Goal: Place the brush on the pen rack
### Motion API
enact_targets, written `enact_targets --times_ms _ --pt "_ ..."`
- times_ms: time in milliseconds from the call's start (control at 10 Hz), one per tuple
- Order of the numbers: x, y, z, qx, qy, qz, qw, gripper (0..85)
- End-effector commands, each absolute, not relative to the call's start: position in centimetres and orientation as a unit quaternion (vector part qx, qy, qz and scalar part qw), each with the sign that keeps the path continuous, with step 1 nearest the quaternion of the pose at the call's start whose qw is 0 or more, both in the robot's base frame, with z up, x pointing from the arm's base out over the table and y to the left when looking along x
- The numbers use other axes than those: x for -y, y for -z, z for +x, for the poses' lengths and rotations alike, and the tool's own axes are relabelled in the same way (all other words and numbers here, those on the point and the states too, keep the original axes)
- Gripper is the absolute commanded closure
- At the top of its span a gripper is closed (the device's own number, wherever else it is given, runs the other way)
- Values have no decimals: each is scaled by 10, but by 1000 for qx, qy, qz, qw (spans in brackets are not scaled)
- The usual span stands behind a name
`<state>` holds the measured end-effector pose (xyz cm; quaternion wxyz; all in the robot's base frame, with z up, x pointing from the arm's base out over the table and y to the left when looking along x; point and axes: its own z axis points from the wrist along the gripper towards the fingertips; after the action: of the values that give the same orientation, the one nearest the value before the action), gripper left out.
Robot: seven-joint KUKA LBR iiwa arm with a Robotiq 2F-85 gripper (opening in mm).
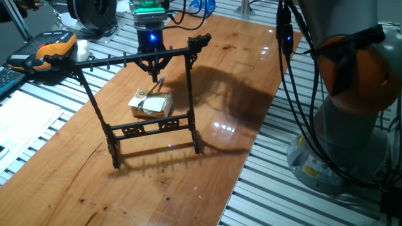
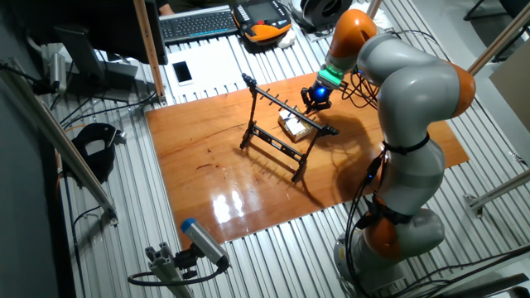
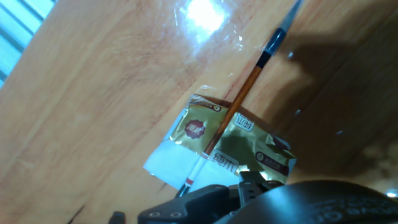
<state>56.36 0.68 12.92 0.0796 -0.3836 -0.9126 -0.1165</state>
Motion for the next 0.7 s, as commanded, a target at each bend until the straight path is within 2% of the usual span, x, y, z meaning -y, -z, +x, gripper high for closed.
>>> enact_targets --times_ms 0,400,600 --pt "-8 -130 565 913 114 -385 76 850" --pt "-14 -138 570 905 111 -406 65 850" --pt "-15 -134 572 906 91 -411 52 850"
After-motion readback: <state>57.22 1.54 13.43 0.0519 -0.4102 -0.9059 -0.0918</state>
